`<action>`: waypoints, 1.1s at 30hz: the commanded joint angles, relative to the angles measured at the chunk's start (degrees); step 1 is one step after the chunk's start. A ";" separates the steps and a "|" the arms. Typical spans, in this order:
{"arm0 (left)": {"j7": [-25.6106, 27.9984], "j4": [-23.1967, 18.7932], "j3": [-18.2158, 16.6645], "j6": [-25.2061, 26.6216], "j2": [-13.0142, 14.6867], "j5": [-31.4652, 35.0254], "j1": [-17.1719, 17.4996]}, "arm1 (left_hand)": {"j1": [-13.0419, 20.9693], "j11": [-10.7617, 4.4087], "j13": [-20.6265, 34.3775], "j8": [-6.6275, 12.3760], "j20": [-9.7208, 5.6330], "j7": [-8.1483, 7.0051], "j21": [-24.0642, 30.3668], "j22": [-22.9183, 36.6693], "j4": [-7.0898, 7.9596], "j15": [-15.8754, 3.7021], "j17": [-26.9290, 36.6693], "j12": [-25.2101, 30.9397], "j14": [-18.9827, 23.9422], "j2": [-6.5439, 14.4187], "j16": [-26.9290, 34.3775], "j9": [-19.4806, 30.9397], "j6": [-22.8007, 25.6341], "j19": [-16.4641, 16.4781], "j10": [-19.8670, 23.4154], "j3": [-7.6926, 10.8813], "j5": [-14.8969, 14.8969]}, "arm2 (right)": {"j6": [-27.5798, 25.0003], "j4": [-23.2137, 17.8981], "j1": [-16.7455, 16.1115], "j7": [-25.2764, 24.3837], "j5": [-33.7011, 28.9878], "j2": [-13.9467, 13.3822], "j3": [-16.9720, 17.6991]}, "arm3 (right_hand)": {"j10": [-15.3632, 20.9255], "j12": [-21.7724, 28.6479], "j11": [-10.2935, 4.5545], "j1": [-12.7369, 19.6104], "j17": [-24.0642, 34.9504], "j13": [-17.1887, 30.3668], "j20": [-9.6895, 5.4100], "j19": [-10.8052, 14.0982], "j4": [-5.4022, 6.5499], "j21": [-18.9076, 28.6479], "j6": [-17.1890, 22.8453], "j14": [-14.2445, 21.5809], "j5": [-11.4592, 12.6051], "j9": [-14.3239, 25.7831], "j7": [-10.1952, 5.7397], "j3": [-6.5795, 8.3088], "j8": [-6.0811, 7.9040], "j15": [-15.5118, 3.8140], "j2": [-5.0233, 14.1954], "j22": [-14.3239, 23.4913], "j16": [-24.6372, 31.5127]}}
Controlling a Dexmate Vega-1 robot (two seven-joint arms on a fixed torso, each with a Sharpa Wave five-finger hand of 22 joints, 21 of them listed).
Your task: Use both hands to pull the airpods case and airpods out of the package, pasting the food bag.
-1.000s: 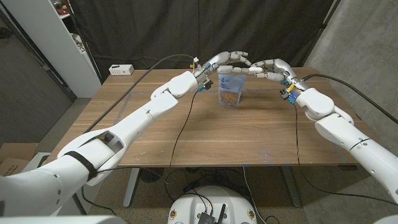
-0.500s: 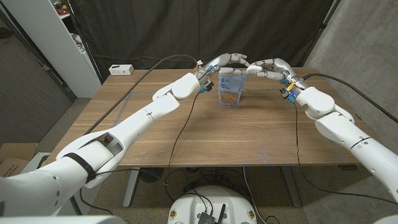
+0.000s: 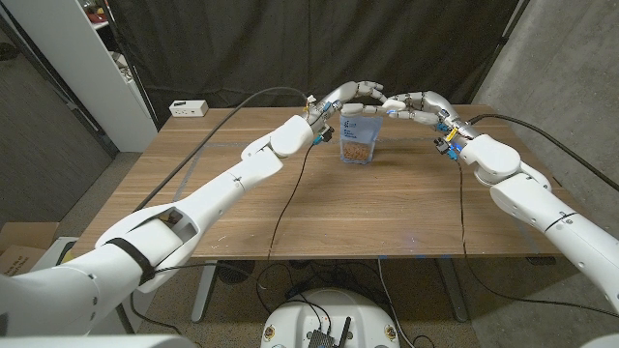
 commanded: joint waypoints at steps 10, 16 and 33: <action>7.41 2.65 -0.66 -1.69 -2.73 0.22 2.50 | 5.55 -2.65 0.53 3.71 -0.58 1.82 0.95 0.45 -1.18 -3.50 0.19 2.26 6.00 3.53 1.04 0.28 10.69 2.91 7.07 1.32 2.08 | 0.66 -0.34 -0.19 2.30 1.85 -1.01 0.29 | -2.83 -1.74 0.08 -4.98 0.97 0.12 -0.99 -1.12 0.77 0.27 -4.36 -1.51 -2.79 5.93 -0.41 -0.31 -2.23 -8.41 6.73 0.19 1.04; 7.48 6.93 -1.29 -5.34 -4.91 -3.55 2.82 | 7.00 -3.53 0.62 4.14 -0.93 2.42 1.38 0.57 -1.39 -4.03 0.38 2.60 7.40 3.87 1.38 0.76 11.35 3.97 8.61 2.04 2.34 | 1.34 -0.19 -0.74 2.48 2.83 -0.59 0.56 | -3.87 -2.14 0.27 -5.10 1.13 0.21 -0.89 -1.02 0.88 0.43 -6.05 -1.66 -2.85 5.95 -0.38 -0.10 -3.04 -8.26 6.94 0.20 1.20; 6.81 12.72 -2.44 -9.22 -7.87 -8.78 3.04 | 8.34 -4.16 0.84 4.86 -1.29 3.56 2.05 0.92 -1.05 -4.62 0.72 2.58 8.85 3.78 1.63 1.65 12.32 5.28 9.94 2.74 2.38 | 0.93 0.23 -0.67 5.46 7.18 0.08 0.76 | -6.27 -3.18 0.23 -5.57 1.45 0.18 -0.51 -1.03 0.77 0.69 -10.20 -2.73 -2.51 4.85 -1.09 0.47 -5.88 -7.80 6.30 0.21 1.34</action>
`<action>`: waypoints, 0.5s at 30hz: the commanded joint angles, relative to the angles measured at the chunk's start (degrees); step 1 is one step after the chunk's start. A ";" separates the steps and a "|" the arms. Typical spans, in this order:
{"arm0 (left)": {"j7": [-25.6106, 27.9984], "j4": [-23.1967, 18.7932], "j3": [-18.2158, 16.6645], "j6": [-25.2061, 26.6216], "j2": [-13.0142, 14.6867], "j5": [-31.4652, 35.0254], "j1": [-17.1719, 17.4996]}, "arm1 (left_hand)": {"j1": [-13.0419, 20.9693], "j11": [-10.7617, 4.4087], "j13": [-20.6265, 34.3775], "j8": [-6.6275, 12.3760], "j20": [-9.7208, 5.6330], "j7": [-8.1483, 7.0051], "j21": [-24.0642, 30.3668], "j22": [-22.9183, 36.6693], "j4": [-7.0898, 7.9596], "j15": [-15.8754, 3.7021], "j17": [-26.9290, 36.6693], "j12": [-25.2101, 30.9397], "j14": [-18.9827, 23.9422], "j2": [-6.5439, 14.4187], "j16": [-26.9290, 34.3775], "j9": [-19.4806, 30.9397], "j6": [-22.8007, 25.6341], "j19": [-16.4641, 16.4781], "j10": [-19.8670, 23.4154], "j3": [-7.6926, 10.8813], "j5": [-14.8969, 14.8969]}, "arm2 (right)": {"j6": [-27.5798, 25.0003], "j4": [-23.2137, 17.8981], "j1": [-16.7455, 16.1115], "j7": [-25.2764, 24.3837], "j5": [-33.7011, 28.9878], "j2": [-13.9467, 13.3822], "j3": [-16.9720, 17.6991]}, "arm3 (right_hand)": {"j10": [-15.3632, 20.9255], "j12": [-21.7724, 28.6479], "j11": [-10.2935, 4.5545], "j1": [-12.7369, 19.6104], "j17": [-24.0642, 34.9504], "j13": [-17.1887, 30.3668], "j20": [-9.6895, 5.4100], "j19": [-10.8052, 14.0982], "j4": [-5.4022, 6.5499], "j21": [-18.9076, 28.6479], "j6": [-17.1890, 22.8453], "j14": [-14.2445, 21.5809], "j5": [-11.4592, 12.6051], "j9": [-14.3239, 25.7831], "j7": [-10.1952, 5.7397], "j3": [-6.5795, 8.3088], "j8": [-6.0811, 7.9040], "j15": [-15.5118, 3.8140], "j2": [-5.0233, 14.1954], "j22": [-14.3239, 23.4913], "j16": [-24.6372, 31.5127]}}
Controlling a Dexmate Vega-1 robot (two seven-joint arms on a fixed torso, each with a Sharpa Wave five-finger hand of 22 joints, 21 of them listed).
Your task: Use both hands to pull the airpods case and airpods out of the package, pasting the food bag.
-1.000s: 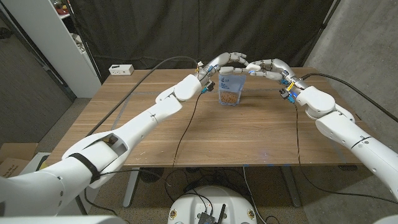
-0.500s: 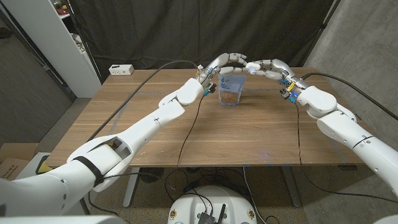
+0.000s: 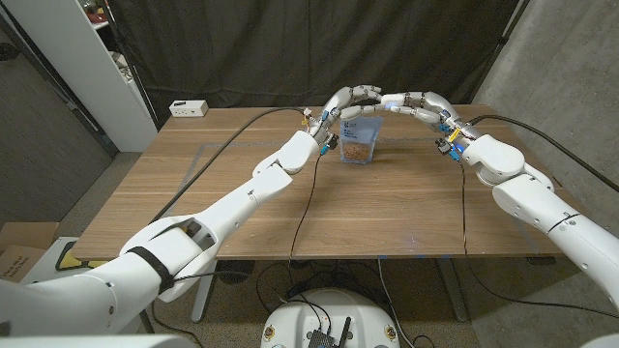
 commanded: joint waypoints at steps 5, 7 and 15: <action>-0.31 2.32 -0.61 -0.71 -1.14 -2.76 0.13 | 0.19 -0.11 0.36 3.08 -0.08 2.38 0.42 0.32 0.03 -4.93 0.24 -0.37 0.42 0.22 0.03 2.15 6.87 0.52 -0.05 0.51 0.16 | -0.77 0.48 0.29 1.87 2.81 0.70 -0.09 | -0.78 -0.31 0.10 -0.07 0.13 0.22 0.41 0.08 -0.20 0.47 0.77 -0.37 0.23 0.00 1.03 0.30 -0.03 -7.92 -0.90 0.09 0.33; -0.31 2.23 -0.63 -0.69 -1.08 -2.78 0.13 | 0.10 -0.04 0.39 3.15 -0.12 2.64 0.46 0.36 0.23 -4.96 0.27 -0.49 0.37 0.21 -0.03 2.25 6.99 0.56 -0.20 0.52 0.06 | -0.87 0.59 0.45 2.01 2.85 0.77 -0.20 | -0.64 -0.23 0.01 0.05 0.12 0.25 0.40 0.15 -0.31 0.50 1.24 -0.18 0.28 -0.02 0.85 0.40 0.12 -8.05 -0.83 0.09 0.41; -0.65 0.75 -0.92 -0.69 -0.41 -3.07 0.49 | -0.11 0.38 0.49 3.44 -0.40 2.68 0.65 0.49 0.95 -5.78 0.29 -0.84 0.58 0.26 -0.18 2.48 7.80 0.75 -0.45 0.87 -0.79 | -1.40 0.80 0.79 1.78 2.30 0.92 -0.71 | -0.11 0.07 -0.32 0.15 0.06 0.39 0.33 0.26 -0.59 0.56 2.23 0.20 0.31 -0.12 0.38 0.45 0.37 -8.24 -0.98 0.08 0.61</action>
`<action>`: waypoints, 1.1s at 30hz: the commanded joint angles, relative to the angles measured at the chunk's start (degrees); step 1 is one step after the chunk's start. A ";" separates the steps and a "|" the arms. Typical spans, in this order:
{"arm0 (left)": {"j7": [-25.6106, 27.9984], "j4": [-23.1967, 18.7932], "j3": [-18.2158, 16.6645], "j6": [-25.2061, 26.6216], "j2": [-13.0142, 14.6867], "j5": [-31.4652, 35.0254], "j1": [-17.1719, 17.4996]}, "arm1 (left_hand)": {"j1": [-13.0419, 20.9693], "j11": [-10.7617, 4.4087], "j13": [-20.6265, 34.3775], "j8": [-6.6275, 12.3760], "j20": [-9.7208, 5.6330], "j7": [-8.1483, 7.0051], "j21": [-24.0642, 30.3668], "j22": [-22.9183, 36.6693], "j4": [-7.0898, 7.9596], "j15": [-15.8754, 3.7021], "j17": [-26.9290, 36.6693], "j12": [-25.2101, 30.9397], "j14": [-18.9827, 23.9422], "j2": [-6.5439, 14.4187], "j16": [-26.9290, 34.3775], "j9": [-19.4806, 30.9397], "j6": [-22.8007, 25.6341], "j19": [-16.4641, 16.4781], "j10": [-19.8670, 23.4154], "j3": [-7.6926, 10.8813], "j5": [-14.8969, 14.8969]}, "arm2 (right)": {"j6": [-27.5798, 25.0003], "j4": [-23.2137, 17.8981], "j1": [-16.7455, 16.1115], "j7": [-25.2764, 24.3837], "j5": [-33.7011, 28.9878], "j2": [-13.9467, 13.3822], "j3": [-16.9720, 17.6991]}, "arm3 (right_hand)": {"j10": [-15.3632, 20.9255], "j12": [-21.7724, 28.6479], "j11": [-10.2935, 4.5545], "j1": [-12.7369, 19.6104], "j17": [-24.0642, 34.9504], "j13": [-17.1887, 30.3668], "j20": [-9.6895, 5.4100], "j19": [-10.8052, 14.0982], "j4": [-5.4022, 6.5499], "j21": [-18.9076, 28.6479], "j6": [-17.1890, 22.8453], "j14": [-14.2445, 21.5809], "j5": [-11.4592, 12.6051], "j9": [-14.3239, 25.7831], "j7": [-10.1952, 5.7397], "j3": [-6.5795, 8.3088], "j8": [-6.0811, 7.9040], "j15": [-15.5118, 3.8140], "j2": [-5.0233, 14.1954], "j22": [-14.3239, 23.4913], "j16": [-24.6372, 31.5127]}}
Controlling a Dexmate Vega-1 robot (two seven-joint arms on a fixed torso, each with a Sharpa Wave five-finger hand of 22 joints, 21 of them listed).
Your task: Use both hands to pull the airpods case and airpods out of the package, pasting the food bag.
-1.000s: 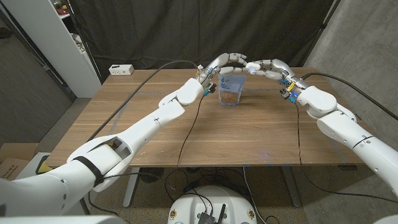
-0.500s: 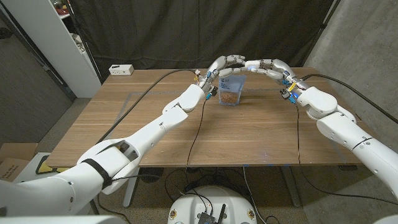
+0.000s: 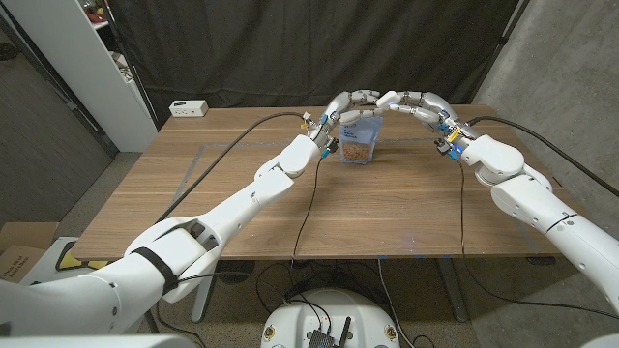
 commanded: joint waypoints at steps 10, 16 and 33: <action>-1.73 -3.99 -0.74 2.01 1.93 -1.35 0.94 | 0.03 0.60 0.26 3.74 0.28 3.48 0.52 0.48 1.16 -5.36 0.01 -0.66 0.52 0.49 -0.51 3.45 6.92 0.32 -0.35 1.59 -2.42 | -1.26 1.14 0.35 -0.51 -0.11 0.73 -1.00 | 1.96 1.02 -0.35 0.26 0.05 0.50 0.19 0.59 -0.52 0.57 3.75 1.15 0.18 0.20 -1.56 0.03 1.23 -8.50 -0.51 0.08 1.13; -0.73 -5.64 -0.56 3.87 2.81 0.31 1.22 | -0.02 1.21 0.33 3.55 0.71 3.59 0.52 0.55 1.50 -5.04 0.08 -1.01 0.34 0.50 -0.70 3.88 6.02 0.06 -0.81 2.38 -3.88 | -1.26 1.73 0.37 -0.16 1.18 1.29 -0.82 | 2.48 1.30 -0.66 0.40 0.10 0.65 -0.09 0.89 -0.82 0.68 4.56 1.48 0.09 0.30 -1.53 -0.03 1.53 -8.87 -0.72 0.09 1.35; -0.52 -12.43 0.16 10.49 6.97 4.83 1.62 | -12.35 3.40 0.90 -1.11 1.94 3.76 0.05 0.49 6.44 -1.97 -0.07 -2.77 -1.97 -4.94 -1.57 2.79 -2.09 -1.44 -3.70 -1.98 -10.52 | -1.01 3.59 -0.43 0.80 5.61 2.80 0.41 | 4.31 2.20 -0.46 0.85 -0.11 1.11 0.49 2.11 -1.81 1.05 6.99 2.49 -0.15 0.85 -1.10 -0.31 2.51 -8.94 -1.28 0.09 1.85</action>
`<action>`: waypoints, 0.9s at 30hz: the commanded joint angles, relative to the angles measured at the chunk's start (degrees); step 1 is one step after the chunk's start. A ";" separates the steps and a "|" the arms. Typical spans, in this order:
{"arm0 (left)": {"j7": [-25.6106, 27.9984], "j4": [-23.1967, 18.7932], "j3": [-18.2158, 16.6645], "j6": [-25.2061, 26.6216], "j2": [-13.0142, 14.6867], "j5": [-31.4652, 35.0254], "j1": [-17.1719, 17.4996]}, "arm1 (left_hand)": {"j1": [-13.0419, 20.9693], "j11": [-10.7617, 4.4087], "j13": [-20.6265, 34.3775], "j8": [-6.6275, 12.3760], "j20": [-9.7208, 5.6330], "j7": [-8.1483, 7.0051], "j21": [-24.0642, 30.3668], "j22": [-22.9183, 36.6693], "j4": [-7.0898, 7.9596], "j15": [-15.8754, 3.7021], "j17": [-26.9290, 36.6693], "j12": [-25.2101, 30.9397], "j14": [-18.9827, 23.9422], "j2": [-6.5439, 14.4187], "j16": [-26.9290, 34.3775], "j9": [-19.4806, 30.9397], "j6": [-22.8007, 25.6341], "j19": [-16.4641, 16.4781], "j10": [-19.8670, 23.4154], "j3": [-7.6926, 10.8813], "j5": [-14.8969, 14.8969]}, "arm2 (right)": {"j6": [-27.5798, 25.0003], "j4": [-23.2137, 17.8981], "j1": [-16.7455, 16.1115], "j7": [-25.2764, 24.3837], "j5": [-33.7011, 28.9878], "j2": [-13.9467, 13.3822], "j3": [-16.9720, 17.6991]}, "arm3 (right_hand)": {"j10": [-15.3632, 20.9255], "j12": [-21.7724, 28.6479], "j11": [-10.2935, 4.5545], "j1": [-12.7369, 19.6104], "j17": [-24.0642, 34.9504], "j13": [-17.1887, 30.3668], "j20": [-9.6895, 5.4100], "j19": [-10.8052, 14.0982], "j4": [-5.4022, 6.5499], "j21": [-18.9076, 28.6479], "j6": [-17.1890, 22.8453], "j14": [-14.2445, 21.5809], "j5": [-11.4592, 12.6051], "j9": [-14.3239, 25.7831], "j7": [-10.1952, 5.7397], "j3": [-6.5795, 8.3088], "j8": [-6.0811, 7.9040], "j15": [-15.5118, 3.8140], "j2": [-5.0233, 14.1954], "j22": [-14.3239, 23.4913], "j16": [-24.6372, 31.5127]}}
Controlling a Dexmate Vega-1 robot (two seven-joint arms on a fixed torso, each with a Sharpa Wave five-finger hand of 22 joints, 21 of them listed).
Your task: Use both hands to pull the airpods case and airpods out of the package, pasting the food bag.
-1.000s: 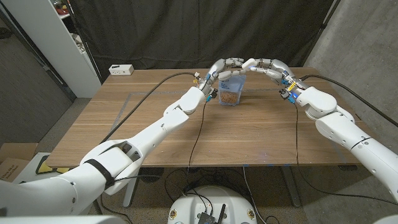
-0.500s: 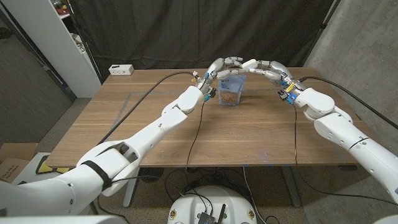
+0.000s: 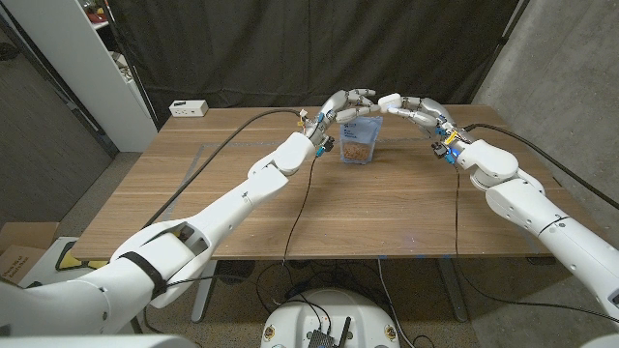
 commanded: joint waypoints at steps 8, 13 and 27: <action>5.17 -8.43 0.05 4.34 4.17 8.05 1.87 | -5.14 0.92 0.54 -2.42 1.00 0.26 -0.20 0.09 1.57 -0.75 0.17 -0.76 -0.88 -2.93 -0.19 -0.78 -3.63 -0.33 -1.84 -2.82 -0.62 | 0.97 1.48 -1.32 0.26 2.45 0.80 1.13 | 2.35 1.10 0.57 1.01 -0.38 0.43 1.07 1.51 -1.19 0.72 6.88 1.67 0.11 0.59 -0.04 -0.19 1.89 -8.38 -0.61 0.05 0.87; 9.13 -8.84 0.04 2.83 3.76 11.31 2.43 | -5.32 0.40 0.78 -3.03 1.03 -0.81 -0.02 0.09 1.22 -1.63 0.10 -0.83 -0.45 -3.20 0.00 -0.46 -5.42 0.20 -2.19 -2.92 -0.39 | 1.38 1.41 -1.80 -0.09 2.68 1.04 1.39 | 3.11 1.35 0.76 1.07 -0.50 0.43 1.40 1.88 -1.41 0.78 7.82 2.07 0.03 0.46 -0.01 -0.38 2.13 -8.28 -0.86 0.03 1.05; 13.50 -7.93 0.71 1.90 2.31 15.61 2.46 | -0.97 -0.04 2.19 -4.78 0.61 -4.34 0.03 0.16 -1.59 -2.50 0.14 -1.19 -1.07 -0.50 -0.14 -0.61 -10.99 0.34 -4.56 -0.03 0.41 | 2.12 0.38 -2.88 -0.09 3.57 1.60 1.65 | 5.37 2.26 0.97 1.96 -1.42 0.55 2.48 2.94 -2.64 0.78 12.30 3.48 -0.23 -0.21 0.20 -1.03 3.26 -8.17 -2.59 -0.04 1.05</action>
